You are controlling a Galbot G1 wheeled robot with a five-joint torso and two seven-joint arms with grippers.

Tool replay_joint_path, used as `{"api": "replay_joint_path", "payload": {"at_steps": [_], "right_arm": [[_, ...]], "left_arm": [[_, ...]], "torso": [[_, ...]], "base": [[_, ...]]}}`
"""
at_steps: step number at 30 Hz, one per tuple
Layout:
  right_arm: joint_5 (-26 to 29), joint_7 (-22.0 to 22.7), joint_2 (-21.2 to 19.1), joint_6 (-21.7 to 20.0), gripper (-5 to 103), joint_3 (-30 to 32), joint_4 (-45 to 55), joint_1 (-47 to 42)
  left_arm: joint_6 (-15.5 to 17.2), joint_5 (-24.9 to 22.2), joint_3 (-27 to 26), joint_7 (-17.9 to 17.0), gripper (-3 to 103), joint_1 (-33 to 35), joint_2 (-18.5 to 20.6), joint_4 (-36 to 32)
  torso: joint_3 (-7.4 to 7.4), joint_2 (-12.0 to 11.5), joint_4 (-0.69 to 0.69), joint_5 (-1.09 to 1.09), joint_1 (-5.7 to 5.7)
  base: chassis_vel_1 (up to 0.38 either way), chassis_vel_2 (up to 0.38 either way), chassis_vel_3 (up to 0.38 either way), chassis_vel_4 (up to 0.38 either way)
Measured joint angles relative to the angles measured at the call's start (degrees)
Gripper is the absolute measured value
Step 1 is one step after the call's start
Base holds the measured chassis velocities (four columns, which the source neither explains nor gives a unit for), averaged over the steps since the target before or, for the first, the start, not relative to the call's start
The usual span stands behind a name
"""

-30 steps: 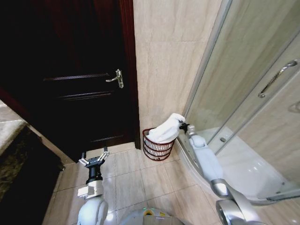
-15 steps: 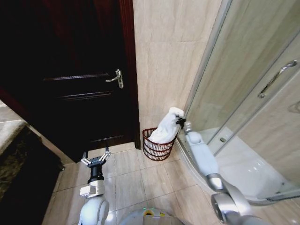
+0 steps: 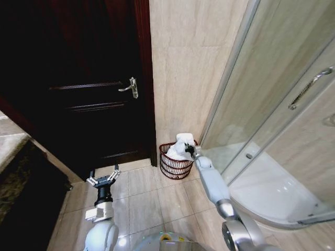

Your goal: Discard the used towel into the hamper.

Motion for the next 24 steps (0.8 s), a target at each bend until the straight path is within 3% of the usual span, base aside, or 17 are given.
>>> {"api": "replay_joint_path", "payload": {"at_steps": [3,9,15,21,23,24], "right_arm": [[5.2,-0.2,0.1,-7.9,3,0.6,1.0,0.2],[7.3,-0.1,2.8,-13.0,3,4.1,-3.6,3.6],[-1.4,-1.5,6.7,-13.1,3,11.2,-14.3,9.7],[-14.6,-3.7,6.9,-9.3,3,22.7,-25.2,15.4],[-15.9,-3.9,6.9,-9.0,0,23.6,-25.8,15.6],[-16.8,-4.4,6.9,-8.5,5,24.0,-25.9,15.5]], "left_arm": [[0.0,0.0,0.2,0.2,100,0.0,0.1,0.2],[0.0,0.0,0.1,0.3,100,0.1,0.5,0.4],[0.0,-0.2,0.1,0.4,100,0.2,0.9,0.4],[0.1,-0.3,0.0,0.4,100,0.2,1.0,0.4],[0.2,-0.3,0.0,0.4,100,0.2,0.9,0.4],[0.2,-0.3,0.0,0.5,100,0.2,0.9,0.4]], "torso": [[0.0,0.0,-0.01,-0.01,0.0],[0.0,0.0,0.01,-0.01,0.0],[0.0,0.0,0.04,0.02,0.0],[0.0,0.0,0.0,-0.01,0.01],[0.0,0.0,0.0,-0.01,0.01],[0.01,0.0,0.0,0.01,0.01]], "base": [[0.0,0.0,0.0,0.0],[0.0,0.0,0.0,0.0],[0.0,0.0,0.0,0.0],[0.0,0.0,0.0,0.0],[0.0,0.0,0.0,0.0],[0.0,0.0,0.0,0.0]]}}
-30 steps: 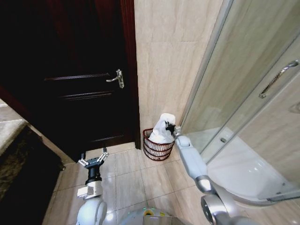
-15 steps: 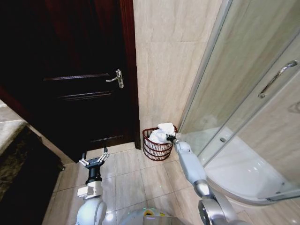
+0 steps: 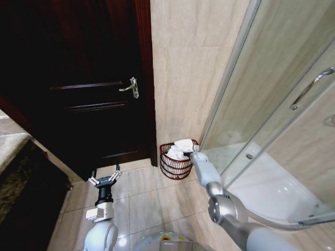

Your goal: Discard the used towel into the hamper.

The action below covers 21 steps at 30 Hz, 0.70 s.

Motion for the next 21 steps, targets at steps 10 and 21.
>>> {"api": "replay_joint_path", "payload": {"at_steps": [10,21], "right_arm": [[8.3,-0.3,-0.1,3.1,37,-12.9,21.5,-10.2],[19.2,7.3,-8.9,5.4,80,-25.9,57.3,-29.4]], "left_arm": [[0.2,-0.3,0.1,0.0,100,0.2,0.0,-0.3],[0.7,-0.9,0.1,0.6,100,-0.4,-0.9,-1.1]], "torso": [[0.0,0.0,0.01,0.0,0.0],[-0.01,0.0,0.0,0.02,0.0]], "base": [[0.0,0.0,0.0,0.0],[0.0,0.0,0.0,0.0]]}}
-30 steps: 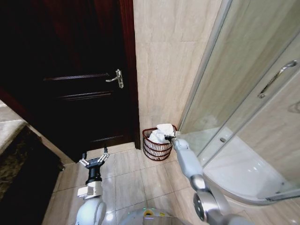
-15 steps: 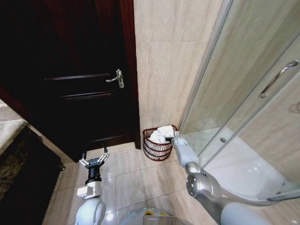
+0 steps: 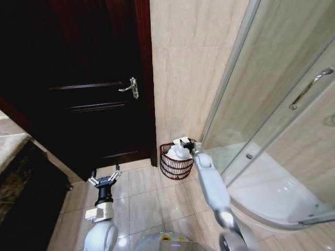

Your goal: Discard the used towel into the hamper.

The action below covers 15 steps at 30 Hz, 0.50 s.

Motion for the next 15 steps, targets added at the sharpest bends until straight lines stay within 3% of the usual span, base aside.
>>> {"api": "replay_joint_path", "payload": {"at_steps": [5,10,15], "right_arm": [[1.0,2.0,-3.8,2.4,100,-0.2,13.0,-9.7],[1.2,3.2,-5.3,2.9,100,1.2,21.3,-16.6],[-0.6,3.6,-4.2,7.0,100,5.1,27.2,-25.6]], "left_arm": [[-0.1,0.2,0.5,0.5,100,-1.1,-1.1,0.7],[-0.7,0.3,0.6,1.4,100,-1.6,-1.5,1.8],[-1.1,0.3,0.6,2.6,100,-2.1,-2.6,2.8]], "torso": [[-0.01,0.0,-0.01,-0.01,0.0],[-0.01,0.0,0.01,-0.01,0.0],[0.0,0.0,0.01,0.0,0.0]], "base": [[0.0,0.0,0.0,0.0],[0.0,0.0,0.0,0.0],[0.0,0.0,0.0,0.0]]}}
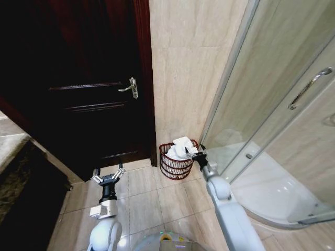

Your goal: Discard the used towel into the hamper.

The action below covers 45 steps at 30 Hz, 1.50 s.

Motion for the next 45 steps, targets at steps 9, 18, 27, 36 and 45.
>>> {"api": "replay_joint_path", "payload": {"at_steps": [9,18,27,36,45], "right_arm": [[-1.0,-0.2,2.4,5.4,100,4.9,7.9,-11.5],[0.0,-2.9,4.0,7.1,100,8.8,12.8,-18.6],[-3.0,-4.0,7.7,9.4,100,8.8,14.9,-21.8],[-6.2,-4.3,9.9,12.5,100,8.7,13.5,-22.7],[-7.4,-4.7,10.9,13.3,100,8.6,13.1,-23.7]], "left_arm": [[-1.0,0.4,0.7,1.6,100,0.6,-1.3,0.4],[-3.2,0.6,1.1,2.2,100,0.6,-1.8,1.4],[-3.3,0.5,1.0,2.9,100,1.0,-0.5,0.9],[-3.5,-0.5,0.7,2.9,100,0.5,2.6,2.0],[-3.4,-0.7,1.3,3.3,100,-0.1,3.4,2.5]], "torso": [[-0.23,-0.4,0.01,0.0,-0.22],[-1.61,-3.1,0.01,-0.01,-1.44],[-3.0,-5.5,0.01,-0.01,-2.5],[-4.31,-7.9,0.02,-0.02,-3.62],[-5.45,-10.1,0.01,-0.02,-4.61]], "base": [[0.0,0.0,0.0,0.0],[0.0,0.0,0.0,0.0],[0.0,0.0,0.0,0.0],[0.0,0.0,0.0,0.0],[0.0,0.0,0.0,0.0]]}}
